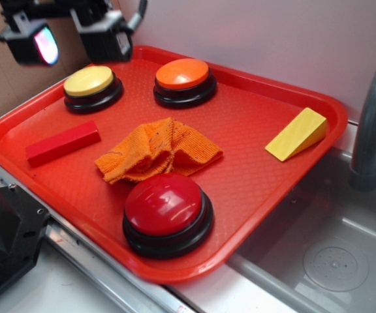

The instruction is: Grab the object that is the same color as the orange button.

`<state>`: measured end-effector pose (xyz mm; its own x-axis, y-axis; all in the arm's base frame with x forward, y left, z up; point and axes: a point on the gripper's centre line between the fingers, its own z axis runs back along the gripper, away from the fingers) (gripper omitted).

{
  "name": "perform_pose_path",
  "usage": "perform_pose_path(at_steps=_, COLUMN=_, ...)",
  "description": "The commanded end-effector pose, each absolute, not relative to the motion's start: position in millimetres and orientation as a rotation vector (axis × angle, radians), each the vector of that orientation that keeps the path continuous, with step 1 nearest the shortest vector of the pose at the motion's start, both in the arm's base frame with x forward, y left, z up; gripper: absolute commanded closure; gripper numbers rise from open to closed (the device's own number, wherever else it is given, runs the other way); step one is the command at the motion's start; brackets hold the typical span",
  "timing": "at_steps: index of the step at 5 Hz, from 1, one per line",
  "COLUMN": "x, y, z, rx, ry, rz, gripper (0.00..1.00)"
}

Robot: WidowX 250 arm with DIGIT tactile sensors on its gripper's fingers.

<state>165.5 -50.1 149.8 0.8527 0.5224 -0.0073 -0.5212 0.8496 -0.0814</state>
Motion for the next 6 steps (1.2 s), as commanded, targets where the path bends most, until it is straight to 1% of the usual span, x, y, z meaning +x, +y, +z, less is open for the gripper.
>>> perform_pose_path(at_steps=1, x=183, y=-53, z=91, rx=-0.057, ry=0.027, rz=0.545, gripper=0.0)
perform_pose_path(at_steps=2, x=201, y=-56, z=69, rx=-0.077, ry=-0.004, rz=0.485, gripper=0.0)
perform_pose_path(at_steps=3, x=221, y=-62, z=53, rx=-0.121, ry=-0.072, rz=0.381, gripper=0.0)
perform_pose_path(at_steps=4, x=230, y=-66, z=36, rx=-0.19, ry=-0.056, rz=0.335, gripper=0.0)
perform_pose_path(at_steps=5, x=227, y=-69, z=14, rx=-0.229, ry=0.005, rz=0.334, gripper=0.0)
perform_pose_path(at_steps=6, x=215, y=-69, z=2, rx=-0.199, ry=0.036, rz=0.419, gripper=0.89)
